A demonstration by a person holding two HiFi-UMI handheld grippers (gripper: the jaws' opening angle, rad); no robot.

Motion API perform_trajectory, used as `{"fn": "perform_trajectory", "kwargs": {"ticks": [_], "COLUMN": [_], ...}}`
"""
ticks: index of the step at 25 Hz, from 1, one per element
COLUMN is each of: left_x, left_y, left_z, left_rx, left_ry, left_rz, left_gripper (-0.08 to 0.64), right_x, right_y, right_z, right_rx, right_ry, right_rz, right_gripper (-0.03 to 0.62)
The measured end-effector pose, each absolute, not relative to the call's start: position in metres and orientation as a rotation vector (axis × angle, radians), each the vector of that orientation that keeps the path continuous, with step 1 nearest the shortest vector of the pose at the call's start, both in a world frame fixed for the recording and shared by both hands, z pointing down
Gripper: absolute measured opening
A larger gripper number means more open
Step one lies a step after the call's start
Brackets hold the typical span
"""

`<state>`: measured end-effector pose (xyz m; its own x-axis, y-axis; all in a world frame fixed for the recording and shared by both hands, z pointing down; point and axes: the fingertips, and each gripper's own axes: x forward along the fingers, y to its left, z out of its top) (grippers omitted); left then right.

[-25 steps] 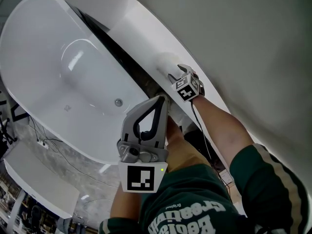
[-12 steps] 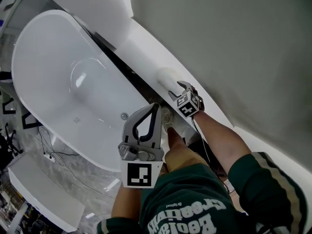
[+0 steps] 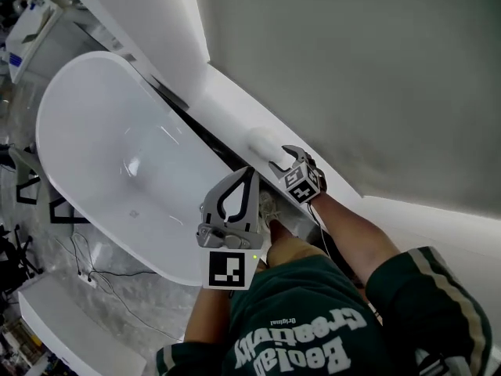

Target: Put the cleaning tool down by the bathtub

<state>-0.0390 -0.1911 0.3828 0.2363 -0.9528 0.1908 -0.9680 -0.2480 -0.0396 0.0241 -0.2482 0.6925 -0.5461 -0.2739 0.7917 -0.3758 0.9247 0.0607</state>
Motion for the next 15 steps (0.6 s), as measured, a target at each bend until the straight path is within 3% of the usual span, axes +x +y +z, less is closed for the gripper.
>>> {"fn": "perform_trajectory", "kwargs": {"ticks": [15], "left_x": [-0.028], "left_y": [-0.166], "left_z": [0.324], "left_rx": [2.461], "left_ry": [-1.874], "left_rz": [0.19], "left_gripper": [0.008], "right_x": [0.026], "right_y": [-0.207], "right_z": [0.532], "right_rx": [0.656], "right_ry": [-2.494], "right_rz": [0.133], "right_gripper": [0.229]}}
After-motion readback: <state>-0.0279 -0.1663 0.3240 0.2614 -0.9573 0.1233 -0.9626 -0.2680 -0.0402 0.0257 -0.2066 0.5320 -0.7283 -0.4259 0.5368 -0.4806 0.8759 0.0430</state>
